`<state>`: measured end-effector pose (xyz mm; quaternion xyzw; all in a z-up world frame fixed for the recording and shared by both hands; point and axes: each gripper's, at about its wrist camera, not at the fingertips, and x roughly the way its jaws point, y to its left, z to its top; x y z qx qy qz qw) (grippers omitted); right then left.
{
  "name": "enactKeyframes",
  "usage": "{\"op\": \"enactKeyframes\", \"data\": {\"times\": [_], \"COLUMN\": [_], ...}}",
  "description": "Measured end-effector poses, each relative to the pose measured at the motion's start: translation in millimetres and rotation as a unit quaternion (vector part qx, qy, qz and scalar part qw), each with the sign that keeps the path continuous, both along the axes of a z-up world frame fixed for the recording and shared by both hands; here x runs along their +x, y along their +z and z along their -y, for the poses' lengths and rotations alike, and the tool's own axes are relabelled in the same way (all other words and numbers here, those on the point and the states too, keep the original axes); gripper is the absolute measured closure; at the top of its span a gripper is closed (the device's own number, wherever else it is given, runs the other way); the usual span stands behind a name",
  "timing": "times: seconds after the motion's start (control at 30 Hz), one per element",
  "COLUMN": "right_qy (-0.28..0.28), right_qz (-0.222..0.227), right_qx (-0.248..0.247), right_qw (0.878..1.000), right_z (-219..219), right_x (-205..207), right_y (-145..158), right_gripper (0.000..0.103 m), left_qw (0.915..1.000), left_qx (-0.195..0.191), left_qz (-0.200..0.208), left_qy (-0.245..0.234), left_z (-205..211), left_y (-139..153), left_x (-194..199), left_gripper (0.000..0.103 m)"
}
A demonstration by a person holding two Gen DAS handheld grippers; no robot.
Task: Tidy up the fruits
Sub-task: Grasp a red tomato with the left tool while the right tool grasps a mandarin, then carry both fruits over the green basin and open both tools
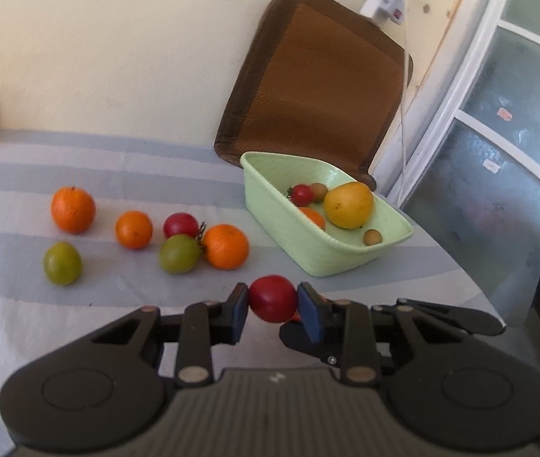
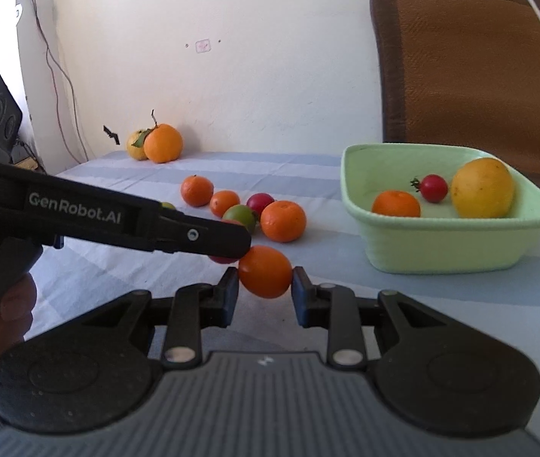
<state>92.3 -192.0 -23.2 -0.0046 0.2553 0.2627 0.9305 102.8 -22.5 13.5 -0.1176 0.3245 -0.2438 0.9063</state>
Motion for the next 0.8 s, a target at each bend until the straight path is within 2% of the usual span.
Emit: {"op": "enactKeyframes", "data": {"times": [0.8], "right_qy": [-0.014], "right_qz": [0.003], "right_qx": [0.017], "right_qw": [1.000], "right_z": [14], "right_x": [-10], "right_y": [0], "right_gripper": [0.071], "left_qw": [0.9999], "left_qx": [0.009], "left_qz": [0.006], "left_qy": [-0.008], "left_z": [12], "left_y": [3], "left_x": [-9], "left_gripper": [0.074]}}
